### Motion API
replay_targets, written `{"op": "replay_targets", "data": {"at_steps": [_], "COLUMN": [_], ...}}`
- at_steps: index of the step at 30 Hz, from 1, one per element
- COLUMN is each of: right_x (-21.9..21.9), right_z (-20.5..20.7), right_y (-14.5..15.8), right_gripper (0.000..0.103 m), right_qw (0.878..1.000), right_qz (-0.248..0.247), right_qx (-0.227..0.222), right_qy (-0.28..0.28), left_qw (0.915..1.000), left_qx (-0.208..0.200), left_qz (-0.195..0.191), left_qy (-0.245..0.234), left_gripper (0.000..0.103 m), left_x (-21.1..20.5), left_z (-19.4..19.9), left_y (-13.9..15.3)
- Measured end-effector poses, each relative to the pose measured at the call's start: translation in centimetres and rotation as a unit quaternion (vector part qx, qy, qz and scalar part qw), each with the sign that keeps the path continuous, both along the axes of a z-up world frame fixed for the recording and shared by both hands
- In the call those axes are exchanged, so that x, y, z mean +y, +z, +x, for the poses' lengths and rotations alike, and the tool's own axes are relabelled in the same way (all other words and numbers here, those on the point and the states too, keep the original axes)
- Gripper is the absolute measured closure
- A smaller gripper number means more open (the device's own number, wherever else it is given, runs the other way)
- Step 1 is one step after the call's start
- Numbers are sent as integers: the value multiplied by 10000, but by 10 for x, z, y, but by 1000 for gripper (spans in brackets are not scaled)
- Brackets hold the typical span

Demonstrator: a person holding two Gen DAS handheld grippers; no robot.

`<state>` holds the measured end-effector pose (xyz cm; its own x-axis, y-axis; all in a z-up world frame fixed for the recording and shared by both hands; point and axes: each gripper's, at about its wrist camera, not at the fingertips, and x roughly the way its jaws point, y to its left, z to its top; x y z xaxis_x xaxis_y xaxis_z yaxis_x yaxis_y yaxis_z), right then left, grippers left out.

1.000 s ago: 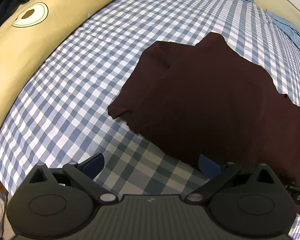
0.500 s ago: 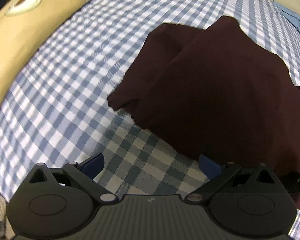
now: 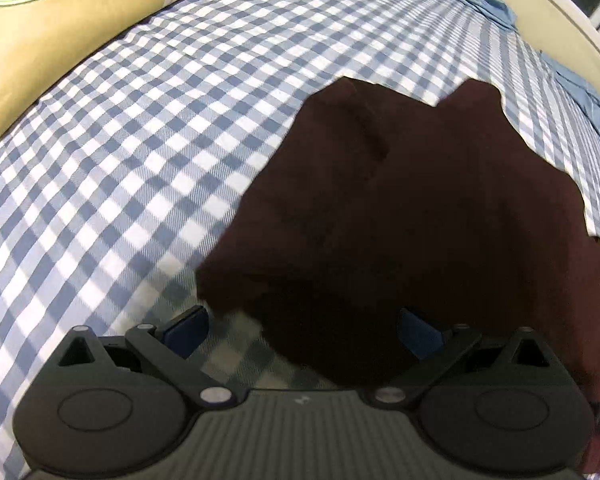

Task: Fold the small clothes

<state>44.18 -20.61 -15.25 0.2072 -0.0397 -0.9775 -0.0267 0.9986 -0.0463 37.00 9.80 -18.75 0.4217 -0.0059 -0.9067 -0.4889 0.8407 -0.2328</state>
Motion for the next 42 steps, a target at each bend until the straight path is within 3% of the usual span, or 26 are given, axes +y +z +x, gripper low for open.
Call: {"op": "replay_targets", "data": {"at_steps": [13,17,21,23,27,30,33,42], "right_x": [-16,-18,-9,-6,-12,-15,-17,-40], "right_z": [-4,5,2,-2,-5,-3,-2,-5], "right_y": [-6,3,41,65,100,116,128,134], "right_gripper": [0,0,0,0,0,0,0,0], "right_qw": [9989,9989,9989,9970,9943,9929,9909,9894], "right_qz": [429,329,157,159,309,418,507,621], "right_qx": [-1,342,-55,-335,-671,-799,-924,-1015], "right_qy": [-183,-9,433,674,773,770,838,830], "left_qw": [9991,9986,9986,9982,9978,9981,9978,9962], "left_qx": [53,39,100,95,85,-18,-41,-188], "left_qz": [-42,5,142,165,-43,79,213,772], "left_qy": [420,519,502,569,660,611,619,368], "left_gripper": [17,25,27,22,14,13,22,70], "left_x": [3,-1,-7,-7,-6,-11,-17,-45], "left_z": [14,14,17,17,19,21,24,28], "left_y": [-3,0,1,-2,-13,-15,-12,23]}}
